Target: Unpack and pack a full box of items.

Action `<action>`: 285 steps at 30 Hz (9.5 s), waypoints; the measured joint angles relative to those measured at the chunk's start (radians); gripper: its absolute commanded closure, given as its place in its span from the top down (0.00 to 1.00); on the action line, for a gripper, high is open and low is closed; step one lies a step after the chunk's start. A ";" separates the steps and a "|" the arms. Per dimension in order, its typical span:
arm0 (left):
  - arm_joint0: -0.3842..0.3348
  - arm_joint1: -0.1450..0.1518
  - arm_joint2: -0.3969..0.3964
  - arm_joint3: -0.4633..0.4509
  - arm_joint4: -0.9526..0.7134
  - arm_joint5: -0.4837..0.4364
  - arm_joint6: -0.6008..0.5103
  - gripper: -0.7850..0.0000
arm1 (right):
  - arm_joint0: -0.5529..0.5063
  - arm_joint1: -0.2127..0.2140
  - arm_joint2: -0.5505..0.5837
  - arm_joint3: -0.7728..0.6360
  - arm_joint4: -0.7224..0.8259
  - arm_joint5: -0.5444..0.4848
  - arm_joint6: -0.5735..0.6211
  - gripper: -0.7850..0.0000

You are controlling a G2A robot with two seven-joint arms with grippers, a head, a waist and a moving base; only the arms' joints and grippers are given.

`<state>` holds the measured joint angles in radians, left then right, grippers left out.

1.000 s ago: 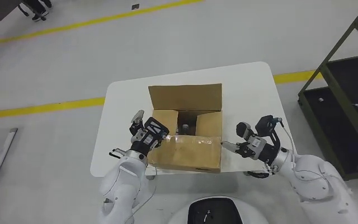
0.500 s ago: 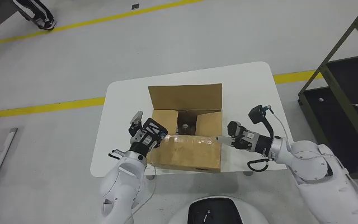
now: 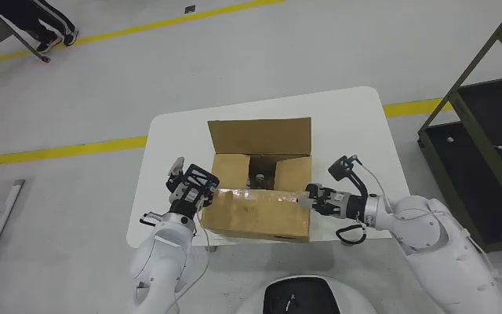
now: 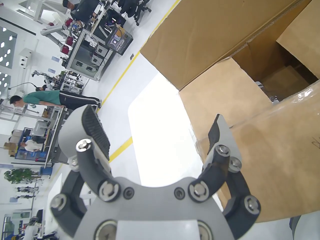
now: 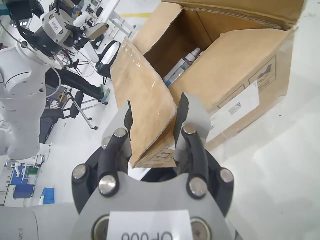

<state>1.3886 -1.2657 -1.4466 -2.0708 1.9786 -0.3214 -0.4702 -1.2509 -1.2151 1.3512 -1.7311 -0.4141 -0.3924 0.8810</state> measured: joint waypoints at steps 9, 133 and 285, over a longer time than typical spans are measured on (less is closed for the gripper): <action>-0.005 0.000 0.007 0.010 0.008 0.002 0.007 1.00 | 0.006 0.011 -0.013 0.009 0.043 -0.019 0.038 0.66; -0.141 0.040 0.111 -0.082 -0.259 -0.403 -0.183 1.00 | -0.015 0.114 -0.069 -0.050 0.054 -0.222 0.011 0.00; -0.243 0.000 0.256 -0.002 -0.678 -0.167 -0.241 1.00 | -0.274 0.072 0.120 -0.119 -0.355 0.177 -0.624 0.00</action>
<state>1.1461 -1.2656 -1.1907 -2.0733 1.3004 -0.4888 -0.7107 -1.5248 -1.1427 1.4717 -1.8503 -0.7695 -0.2159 0.2572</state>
